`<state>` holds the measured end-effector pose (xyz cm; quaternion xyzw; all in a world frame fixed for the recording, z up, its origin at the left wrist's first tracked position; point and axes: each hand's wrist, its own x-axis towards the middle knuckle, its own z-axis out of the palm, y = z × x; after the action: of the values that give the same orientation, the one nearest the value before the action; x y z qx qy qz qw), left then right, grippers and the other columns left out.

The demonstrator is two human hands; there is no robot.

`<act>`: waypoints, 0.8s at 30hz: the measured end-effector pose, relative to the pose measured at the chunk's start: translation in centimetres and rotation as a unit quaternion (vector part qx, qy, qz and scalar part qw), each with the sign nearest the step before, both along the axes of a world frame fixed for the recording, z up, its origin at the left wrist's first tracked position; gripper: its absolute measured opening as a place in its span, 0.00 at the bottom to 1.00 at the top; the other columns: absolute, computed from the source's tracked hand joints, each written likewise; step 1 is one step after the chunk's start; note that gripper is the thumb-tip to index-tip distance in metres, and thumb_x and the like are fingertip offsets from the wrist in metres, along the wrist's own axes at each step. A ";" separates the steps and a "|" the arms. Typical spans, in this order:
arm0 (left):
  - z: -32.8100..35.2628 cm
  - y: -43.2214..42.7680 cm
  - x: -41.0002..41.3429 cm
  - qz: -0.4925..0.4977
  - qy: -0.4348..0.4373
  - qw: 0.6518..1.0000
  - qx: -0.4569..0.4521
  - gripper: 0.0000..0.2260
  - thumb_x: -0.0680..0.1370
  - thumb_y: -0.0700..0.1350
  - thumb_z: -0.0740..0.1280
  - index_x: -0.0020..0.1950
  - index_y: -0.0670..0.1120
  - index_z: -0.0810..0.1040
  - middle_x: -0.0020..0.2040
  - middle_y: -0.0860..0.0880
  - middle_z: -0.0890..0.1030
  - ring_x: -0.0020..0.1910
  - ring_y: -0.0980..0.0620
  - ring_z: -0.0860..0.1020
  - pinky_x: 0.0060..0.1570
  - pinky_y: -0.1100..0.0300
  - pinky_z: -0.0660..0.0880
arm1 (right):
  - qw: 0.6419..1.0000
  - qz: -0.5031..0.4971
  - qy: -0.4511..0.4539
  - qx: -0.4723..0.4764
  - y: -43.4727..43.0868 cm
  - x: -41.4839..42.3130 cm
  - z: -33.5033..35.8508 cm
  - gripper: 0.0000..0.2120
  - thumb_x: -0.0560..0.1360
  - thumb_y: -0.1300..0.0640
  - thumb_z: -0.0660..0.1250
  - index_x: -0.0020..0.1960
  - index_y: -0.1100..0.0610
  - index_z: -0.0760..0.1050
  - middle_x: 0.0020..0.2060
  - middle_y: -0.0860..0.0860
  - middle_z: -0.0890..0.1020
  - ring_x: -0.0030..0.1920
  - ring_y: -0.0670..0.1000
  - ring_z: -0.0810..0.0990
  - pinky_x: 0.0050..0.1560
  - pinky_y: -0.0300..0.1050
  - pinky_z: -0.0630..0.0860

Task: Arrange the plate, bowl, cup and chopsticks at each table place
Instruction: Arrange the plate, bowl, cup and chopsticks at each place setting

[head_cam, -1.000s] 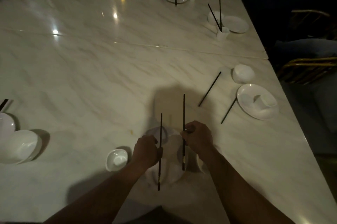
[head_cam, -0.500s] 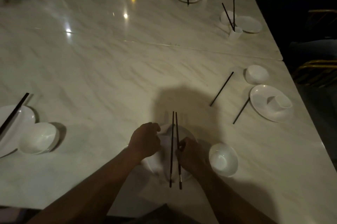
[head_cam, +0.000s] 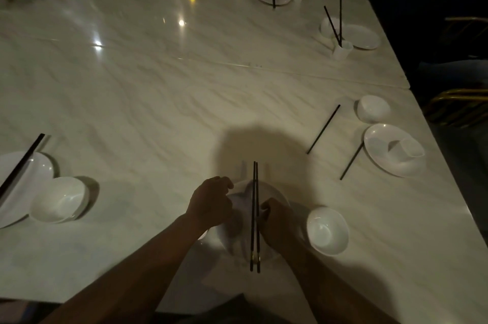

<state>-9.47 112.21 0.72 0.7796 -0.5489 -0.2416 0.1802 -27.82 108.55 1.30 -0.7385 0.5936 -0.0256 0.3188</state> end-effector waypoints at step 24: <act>-0.6 -1.3 1.1 -0.001 0.011 1.000 -0.020 0.18 0.67 0.41 0.68 0.56 0.50 0.77 0.49 0.52 0.81 0.49 0.51 0.80 0.47 0.59 0.78 | 0.999 -0.007 0.002 0.041 0.1 1.7 0.7 0.10 0.76 0.55 0.70 0.53 0.58 0.74 0.32 0.41 0.68 0.28 0.40 0.67 0.28 0.24 0.67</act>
<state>-8.35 110.95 0.08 0.7727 -0.5525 -0.2392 0.2011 -26.14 108.61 2.01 -0.7206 0.6001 -0.0025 0.3472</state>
